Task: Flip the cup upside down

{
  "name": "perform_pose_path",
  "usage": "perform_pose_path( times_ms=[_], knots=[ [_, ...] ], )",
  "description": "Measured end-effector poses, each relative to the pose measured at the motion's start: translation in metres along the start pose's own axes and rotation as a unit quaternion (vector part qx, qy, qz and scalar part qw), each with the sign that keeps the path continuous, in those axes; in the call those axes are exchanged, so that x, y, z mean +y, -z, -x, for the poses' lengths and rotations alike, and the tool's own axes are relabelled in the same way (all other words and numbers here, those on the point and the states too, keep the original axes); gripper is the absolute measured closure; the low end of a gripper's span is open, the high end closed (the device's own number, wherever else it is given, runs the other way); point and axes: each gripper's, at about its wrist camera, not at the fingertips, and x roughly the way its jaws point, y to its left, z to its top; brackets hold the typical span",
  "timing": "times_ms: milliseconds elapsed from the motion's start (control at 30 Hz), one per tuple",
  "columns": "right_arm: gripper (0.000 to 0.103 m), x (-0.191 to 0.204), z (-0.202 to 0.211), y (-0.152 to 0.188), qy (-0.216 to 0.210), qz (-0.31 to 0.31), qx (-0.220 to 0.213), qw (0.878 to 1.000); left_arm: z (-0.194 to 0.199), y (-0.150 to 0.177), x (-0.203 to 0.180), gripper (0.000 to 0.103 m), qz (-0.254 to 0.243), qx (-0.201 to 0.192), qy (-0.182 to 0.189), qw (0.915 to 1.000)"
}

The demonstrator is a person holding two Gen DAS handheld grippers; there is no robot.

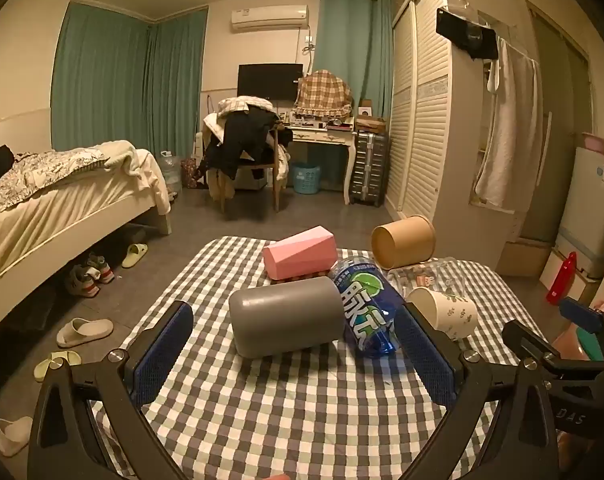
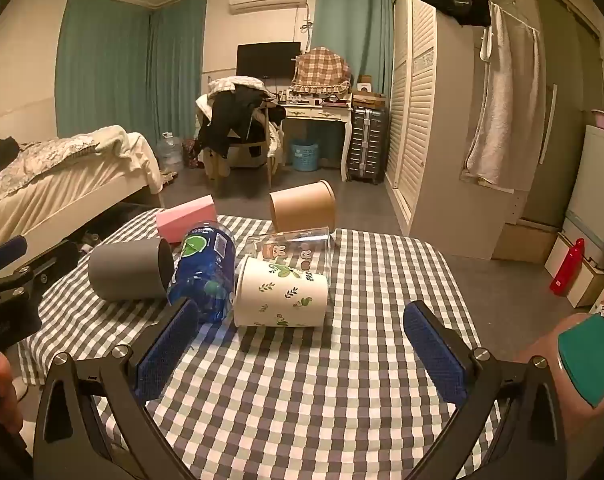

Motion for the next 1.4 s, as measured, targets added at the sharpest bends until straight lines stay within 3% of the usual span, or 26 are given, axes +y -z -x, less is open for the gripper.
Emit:
perform_pose_path(
  times_ms=[1400],
  knots=[
    [0.0,0.009,-0.004,0.006,0.0,0.002,0.004,1.0,-0.004,0.004,0.007,0.0,-0.002,-0.003,-0.008,1.0]
  ],
)
